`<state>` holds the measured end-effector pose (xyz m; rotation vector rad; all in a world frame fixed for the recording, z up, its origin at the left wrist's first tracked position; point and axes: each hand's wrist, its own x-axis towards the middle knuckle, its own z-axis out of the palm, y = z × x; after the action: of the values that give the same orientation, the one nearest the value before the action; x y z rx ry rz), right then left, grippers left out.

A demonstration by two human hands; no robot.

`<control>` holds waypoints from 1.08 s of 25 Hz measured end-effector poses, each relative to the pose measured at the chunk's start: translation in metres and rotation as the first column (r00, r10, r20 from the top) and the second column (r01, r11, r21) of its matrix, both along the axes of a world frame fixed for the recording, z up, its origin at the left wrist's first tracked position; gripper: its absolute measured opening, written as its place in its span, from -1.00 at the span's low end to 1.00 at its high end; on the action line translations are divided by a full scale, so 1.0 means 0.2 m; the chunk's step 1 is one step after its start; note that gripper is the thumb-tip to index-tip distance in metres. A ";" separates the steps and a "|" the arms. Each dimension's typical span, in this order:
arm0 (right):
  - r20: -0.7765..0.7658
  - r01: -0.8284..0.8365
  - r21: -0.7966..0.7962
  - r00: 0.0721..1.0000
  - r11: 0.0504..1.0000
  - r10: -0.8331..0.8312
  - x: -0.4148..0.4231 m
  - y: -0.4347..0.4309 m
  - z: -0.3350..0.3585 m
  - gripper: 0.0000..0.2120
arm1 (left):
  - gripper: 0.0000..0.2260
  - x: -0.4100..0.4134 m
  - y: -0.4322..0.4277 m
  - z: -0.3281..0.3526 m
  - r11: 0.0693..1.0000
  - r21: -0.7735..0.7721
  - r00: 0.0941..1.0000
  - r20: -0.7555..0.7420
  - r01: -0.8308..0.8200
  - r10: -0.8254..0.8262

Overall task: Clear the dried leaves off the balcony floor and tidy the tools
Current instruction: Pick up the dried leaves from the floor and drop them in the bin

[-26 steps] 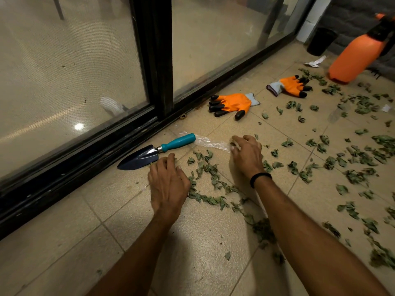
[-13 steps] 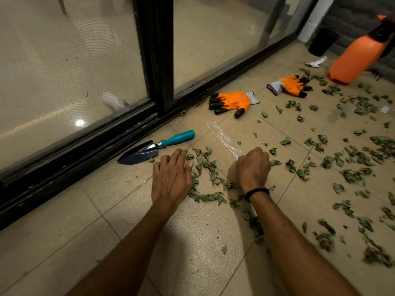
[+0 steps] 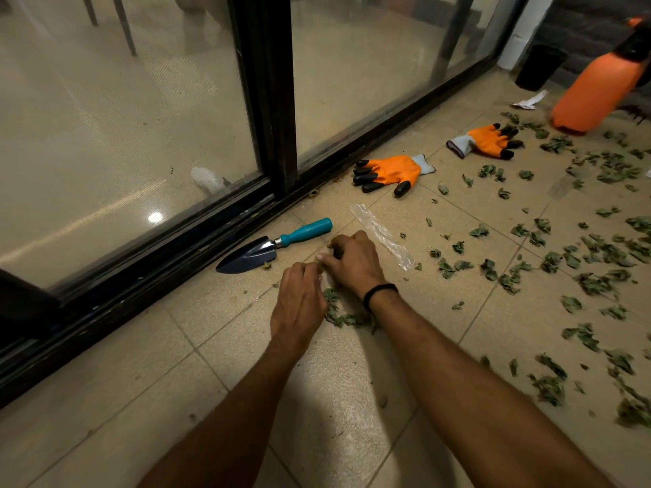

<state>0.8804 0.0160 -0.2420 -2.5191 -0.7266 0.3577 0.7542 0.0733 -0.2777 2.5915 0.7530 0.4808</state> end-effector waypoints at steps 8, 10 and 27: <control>0.004 -0.013 0.054 1.000 0.998 0.013 -0.05 0.04 0.00 -0.82 | -0.54 -0.17 0.06 0.02 0.887 -0.338 0.905 0.176 -0.313 0.387; -0.018 -0.074 0.011 0.997 0.997 0.074 -0.07 0.05 0.00 -0.79 | -0.57 -0.21 0.13 0.01 0.903 -0.279 0.922 0.115 -0.327 0.370; 0.067 -0.259 -0.003 0.964 0.966 0.258 -0.25 0.04 0.05 -0.91 | -0.64 0.02 0.22 0.06 0.864 -0.175 0.880 -0.028 -0.471 0.474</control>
<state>0.8310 0.0239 -0.2322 -2.4437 -1.0867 0.3597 0.7580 0.1173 -0.2667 2.2222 1.3737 0.5445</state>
